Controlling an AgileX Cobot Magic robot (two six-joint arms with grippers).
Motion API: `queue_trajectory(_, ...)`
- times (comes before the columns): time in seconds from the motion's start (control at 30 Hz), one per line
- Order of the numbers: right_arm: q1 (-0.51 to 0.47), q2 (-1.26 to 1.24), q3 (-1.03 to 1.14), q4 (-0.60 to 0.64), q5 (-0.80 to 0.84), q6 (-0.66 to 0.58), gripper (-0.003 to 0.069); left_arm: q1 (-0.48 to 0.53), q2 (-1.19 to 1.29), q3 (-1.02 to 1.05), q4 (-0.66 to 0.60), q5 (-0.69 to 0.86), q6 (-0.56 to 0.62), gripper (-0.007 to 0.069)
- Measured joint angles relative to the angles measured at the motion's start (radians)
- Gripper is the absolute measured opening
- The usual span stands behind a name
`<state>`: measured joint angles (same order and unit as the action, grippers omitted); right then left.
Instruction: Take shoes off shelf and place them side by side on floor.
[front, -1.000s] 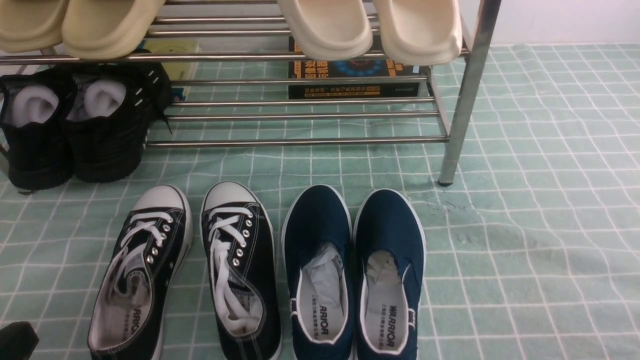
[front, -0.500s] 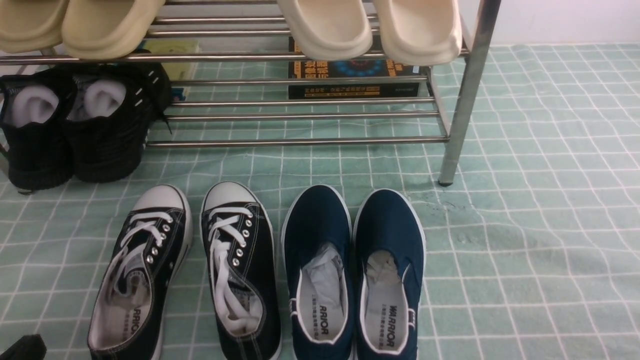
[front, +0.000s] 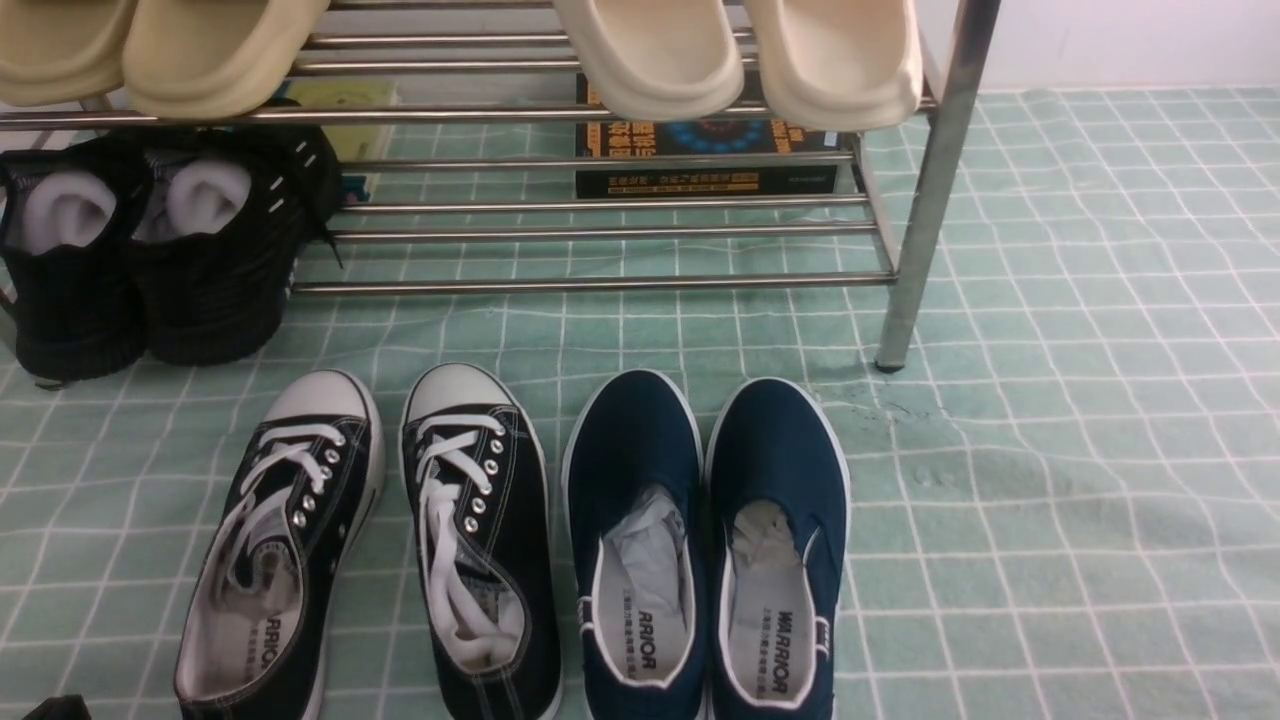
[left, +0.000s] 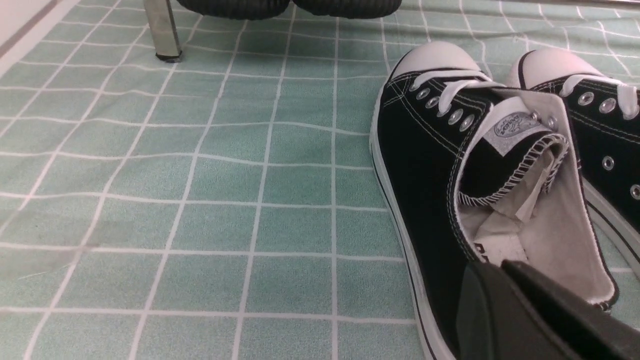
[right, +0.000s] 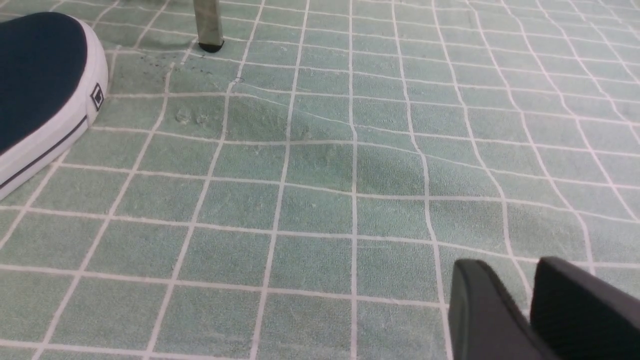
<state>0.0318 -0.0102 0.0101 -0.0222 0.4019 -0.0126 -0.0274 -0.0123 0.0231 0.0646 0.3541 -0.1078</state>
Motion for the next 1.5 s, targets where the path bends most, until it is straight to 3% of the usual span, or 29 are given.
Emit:
queue_trajectory(0.2,0.000,0.000,0.000,0.000,0.000,0.000,0.0202,-0.089,0.000,0.000,0.027,0.004,-0.025,0.0043)
queue_trajectory(0.33,0.000,0.000,0.000,0.000,0.000,0.000,0.0206,-0.097,0.000,-0.001,0.030,0.006,-0.043,0.0048)
queue_trajectory(0.63,0.000,0.000,0.000,0.000,0.000,0.000,0.0216,-0.028,0.000,-0.001,0.030,0.006,-0.048,0.0054)
queue_trajectory(1.5,0.000,0.000,0.000,0.000,0.000,0.000,0.0237,-0.026,0.000,-0.001,0.038,0.009,-0.048,0.0066)
